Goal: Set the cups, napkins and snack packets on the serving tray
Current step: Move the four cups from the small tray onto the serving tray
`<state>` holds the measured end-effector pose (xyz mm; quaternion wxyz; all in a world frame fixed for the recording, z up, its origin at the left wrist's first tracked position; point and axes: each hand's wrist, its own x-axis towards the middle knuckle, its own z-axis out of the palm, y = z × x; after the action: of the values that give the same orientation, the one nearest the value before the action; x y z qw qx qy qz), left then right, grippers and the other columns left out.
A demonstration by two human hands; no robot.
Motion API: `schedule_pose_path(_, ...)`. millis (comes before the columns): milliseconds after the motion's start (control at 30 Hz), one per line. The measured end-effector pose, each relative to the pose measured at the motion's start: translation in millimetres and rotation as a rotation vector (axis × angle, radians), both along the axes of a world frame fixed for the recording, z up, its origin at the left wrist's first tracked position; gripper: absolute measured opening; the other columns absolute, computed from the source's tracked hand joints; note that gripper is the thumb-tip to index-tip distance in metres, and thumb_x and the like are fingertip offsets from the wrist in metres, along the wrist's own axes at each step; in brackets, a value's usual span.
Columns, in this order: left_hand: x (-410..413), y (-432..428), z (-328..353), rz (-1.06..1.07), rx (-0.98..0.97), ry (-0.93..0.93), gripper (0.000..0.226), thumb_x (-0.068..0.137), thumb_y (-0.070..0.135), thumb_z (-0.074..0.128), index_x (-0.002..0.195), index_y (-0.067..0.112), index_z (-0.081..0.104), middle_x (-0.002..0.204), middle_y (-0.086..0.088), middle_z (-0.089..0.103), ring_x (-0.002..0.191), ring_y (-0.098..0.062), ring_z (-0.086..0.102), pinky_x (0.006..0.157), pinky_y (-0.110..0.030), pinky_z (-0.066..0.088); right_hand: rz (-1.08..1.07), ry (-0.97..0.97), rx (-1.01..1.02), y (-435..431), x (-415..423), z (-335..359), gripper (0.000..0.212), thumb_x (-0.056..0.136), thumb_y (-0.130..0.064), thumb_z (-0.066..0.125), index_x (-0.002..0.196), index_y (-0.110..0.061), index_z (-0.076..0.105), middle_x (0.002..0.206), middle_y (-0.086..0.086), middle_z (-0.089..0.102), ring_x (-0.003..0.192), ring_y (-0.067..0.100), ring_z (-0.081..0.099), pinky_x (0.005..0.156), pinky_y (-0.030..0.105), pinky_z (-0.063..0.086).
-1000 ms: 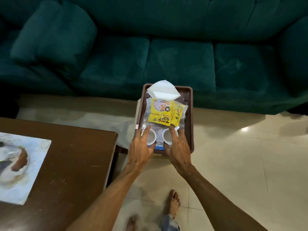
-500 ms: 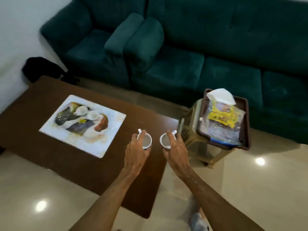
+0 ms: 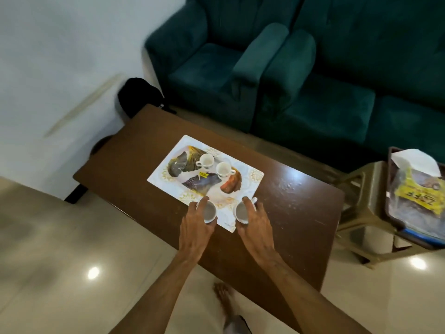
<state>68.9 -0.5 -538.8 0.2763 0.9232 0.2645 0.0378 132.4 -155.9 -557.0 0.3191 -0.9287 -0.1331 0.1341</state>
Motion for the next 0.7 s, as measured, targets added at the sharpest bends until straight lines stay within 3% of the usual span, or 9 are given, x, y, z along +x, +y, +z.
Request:
schedule_pose_path(133, 27, 59, -22, 0.004, -0.002, 0.039, 0.066, 0.079, 0.034, 0.083, 0.137, 0.02, 0.054, 0.122, -0.013, 0.062, 0.101, -0.031, 0.069, 0.08, -0.038, 0.058, -0.022, -0.008, -0.005, 58, 25, -24, 0.076, 0.086, -0.028, 0.077, 0.148, -0.034, 0.034, 0.142, 0.009, 0.048, 0.128, 0.031, 0.054, 0.1, 0.041, 0.052)
schedule_pose_path(367, 90, 150, -73, -0.075, -0.04, 0.092, 0.065, 0.078, 0.028, 0.083, 0.135, 0.022, 0.053, 0.124, -0.01, 0.06, 0.106, -0.03, 0.066, 0.083, -0.039, 0.057, -0.097, 0.021, -0.068, 146, 71, -80, 0.081, 0.083, -0.029, 0.08, 0.151, -0.027, 0.036, 0.156, 0.013, 0.039, 0.133, 0.037, 0.052, 0.1, 0.048, 0.051)
schedule_pose_path(533, 127, 195, -109, -0.138, -0.094, 0.111, 0.069, 0.077, 0.029, 0.085, 0.137, 0.016, 0.054, 0.133, -0.013, 0.061, 0.116, -0.032, 0.063, 0.09, -0.042, 0.056, -0.175, 0.058, -0.097, 187, 89, -108, 0.079, 0.079, -0.024, 0.083, 0.147, -0.025, 0.042, 0.148, 0.013, 0.047, 0.126, 0.037, 0.057, 0.093, 0.048, 0.055)
schedule_pose_path(700, 155, 222, -129, -0.235, -0.124, 0.138, 0.067, 0.081, 0.027, 0.082, 0.141, 0.014, 0.053, 0.135, -0.016, 0.058, 0.117, -0.034, 0.062, 0.088, -0.042, 0.056, -0.292, 0.071, -0.093, 218, 98, -127, 0.076, 0.083, -0.03, 0.079, 0.147, -0.029, 0.039, 0.146, 0.01, 0.047, 0.121, 0.034, 0.059, 0.087, 0.047, 0.057)
